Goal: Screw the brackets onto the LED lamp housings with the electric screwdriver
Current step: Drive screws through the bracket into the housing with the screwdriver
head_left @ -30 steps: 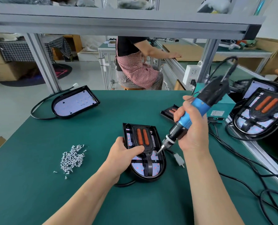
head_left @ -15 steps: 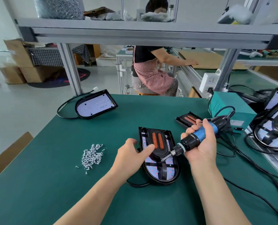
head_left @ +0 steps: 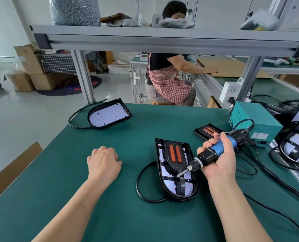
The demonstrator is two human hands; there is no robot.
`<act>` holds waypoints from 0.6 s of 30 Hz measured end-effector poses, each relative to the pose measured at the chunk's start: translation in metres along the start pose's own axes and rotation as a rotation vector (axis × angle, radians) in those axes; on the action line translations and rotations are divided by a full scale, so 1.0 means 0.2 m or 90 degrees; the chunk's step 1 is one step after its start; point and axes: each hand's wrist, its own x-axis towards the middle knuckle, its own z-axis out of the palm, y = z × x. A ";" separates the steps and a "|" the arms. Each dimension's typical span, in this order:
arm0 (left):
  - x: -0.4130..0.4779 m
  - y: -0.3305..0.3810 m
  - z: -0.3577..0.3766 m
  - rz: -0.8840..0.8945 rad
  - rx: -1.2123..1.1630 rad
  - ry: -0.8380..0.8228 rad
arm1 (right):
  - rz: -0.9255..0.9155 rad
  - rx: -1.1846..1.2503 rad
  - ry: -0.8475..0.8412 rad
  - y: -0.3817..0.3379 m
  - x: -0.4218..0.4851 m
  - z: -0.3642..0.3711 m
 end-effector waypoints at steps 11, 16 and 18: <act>0.00 -0.02 -0.01 0.009 0.058 0.010 | 0.000 0.007 0.001 0.00 0.00 -0.01; -0.01 0.00 -0.01 0.022 0.097 0.013 | 0.007 0.013 0.007 0.00 0.00 -0.01; -0.03 0.03 -0.02 0.030 0.031 0.033 | 0.005 0.018 0.007 -0.01 0.00 -0.01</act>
